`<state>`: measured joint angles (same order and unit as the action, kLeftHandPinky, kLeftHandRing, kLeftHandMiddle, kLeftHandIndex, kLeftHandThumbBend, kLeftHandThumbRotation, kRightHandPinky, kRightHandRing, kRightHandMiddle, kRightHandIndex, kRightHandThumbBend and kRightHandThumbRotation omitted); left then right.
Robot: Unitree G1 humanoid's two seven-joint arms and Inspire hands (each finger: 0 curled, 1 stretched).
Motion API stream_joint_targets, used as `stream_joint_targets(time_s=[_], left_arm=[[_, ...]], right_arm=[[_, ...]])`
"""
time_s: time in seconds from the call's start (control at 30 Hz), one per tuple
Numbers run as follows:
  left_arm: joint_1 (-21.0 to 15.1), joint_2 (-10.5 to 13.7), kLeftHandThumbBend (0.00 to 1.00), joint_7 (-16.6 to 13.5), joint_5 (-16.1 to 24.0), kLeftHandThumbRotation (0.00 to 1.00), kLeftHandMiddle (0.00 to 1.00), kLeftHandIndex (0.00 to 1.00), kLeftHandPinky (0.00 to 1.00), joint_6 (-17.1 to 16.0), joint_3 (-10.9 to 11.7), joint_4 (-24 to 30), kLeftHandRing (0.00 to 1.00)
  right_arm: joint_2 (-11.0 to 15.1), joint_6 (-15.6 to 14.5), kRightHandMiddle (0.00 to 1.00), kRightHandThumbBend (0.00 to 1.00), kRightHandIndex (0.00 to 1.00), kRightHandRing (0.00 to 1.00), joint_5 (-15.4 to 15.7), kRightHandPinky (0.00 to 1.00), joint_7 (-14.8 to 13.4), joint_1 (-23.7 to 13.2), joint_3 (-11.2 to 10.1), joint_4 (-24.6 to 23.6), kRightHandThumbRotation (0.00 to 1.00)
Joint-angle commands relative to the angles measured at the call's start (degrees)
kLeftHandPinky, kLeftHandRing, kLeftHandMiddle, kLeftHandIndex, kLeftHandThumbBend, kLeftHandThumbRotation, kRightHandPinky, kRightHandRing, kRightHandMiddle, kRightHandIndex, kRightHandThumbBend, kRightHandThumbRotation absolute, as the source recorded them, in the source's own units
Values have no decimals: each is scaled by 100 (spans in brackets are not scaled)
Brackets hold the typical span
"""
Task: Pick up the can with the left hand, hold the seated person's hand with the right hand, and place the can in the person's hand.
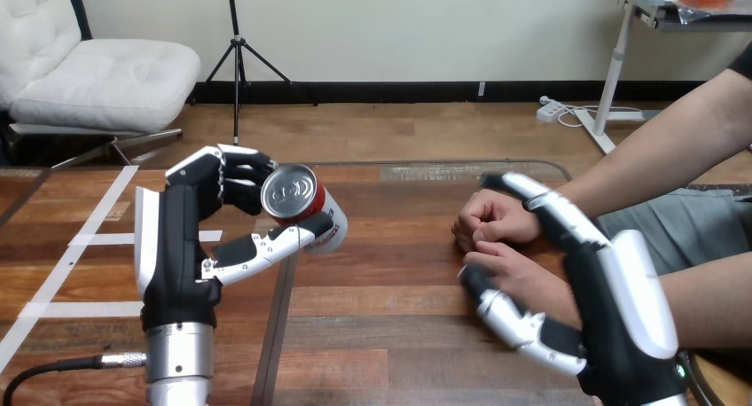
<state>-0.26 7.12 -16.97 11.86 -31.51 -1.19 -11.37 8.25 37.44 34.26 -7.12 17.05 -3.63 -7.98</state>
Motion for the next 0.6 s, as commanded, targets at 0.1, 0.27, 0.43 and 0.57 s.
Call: stream_joint_targets(time_s=[0.1, 0.27, 0.43, 0.57], left_arm=[[-126, -86, 73, 31, 54, 0, 45, 43, 39, -138, 72, 469, 42], [-127, -102, 74, -2, 131, 0, 44, 43, 40, -181, 83, 443, 42], [-135, -130, 75, 35, 85, 0, 44, 43, 39, -224, 84, 409, 41], [-135, -139, 74, 53, 82, 0, 44, 43, 39, -228, 84, 398, 41]], right_arm=[[496, -1000, 93, 66, 91, 92, 1116, 89, 461, 35, -393, -1337, 41], [685, -1485, 92, 71, 90, 92, 1526, 90, 704, 5, -468, -1607, 37], [807, -1994, 91, 75, 88, 92, 1673, 91, 1028, -54, -468, -1797, 28], [955, -2358, 92, 75, 88, 93, 1745, 93, 1347, -121, -466, -1914, 23]])
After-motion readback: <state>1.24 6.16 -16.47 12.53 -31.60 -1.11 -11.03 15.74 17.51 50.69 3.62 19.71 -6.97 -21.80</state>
